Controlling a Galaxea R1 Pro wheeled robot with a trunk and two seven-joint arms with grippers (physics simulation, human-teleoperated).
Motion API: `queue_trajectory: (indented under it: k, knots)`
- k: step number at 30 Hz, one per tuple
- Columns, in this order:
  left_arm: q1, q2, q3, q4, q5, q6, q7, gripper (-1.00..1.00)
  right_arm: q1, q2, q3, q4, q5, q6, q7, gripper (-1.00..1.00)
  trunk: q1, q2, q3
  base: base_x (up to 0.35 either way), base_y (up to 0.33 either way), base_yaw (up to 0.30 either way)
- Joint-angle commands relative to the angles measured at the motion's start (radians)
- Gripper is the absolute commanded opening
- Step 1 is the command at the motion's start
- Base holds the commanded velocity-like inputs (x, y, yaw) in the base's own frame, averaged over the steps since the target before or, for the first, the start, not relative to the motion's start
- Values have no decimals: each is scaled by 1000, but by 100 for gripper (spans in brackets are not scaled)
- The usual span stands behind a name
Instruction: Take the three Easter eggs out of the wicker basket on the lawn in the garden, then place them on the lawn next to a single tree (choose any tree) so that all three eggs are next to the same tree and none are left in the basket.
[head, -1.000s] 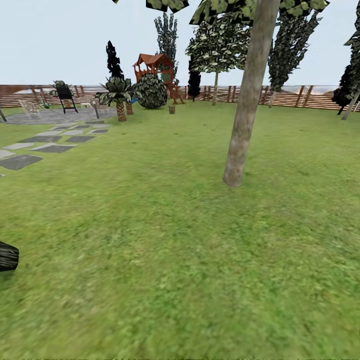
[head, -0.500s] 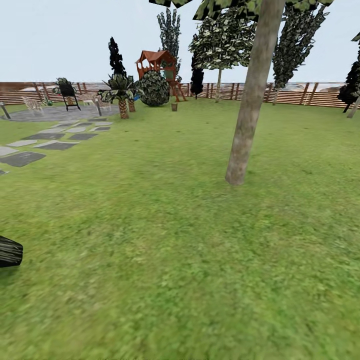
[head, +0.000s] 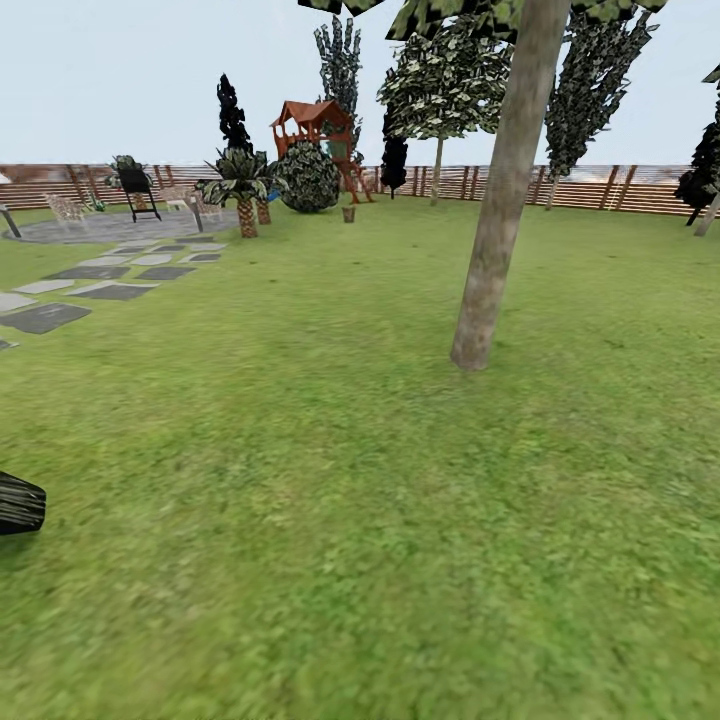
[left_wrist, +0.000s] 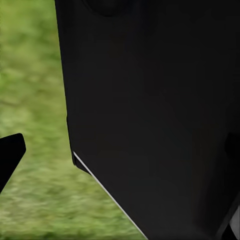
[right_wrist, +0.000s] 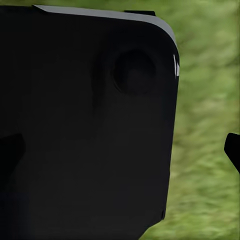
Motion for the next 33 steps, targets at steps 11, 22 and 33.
queue_trajectory:
  k: [11,22,33]
  knots:
    - [0,3,1,0,2,0,-1,100,0,0,0,2,1,-3,1,100,0,0,-1,188,143,0]
    - [0,2,1,0,2,0,-1,100,-1,-1,0,0,0,-3,0,100,0,0,-1,104,79,0]
    - [0,3,3,0,2,0,1,100,0,-1,0,1,1,-3,-5,100,0,0,-1,115,38,0]
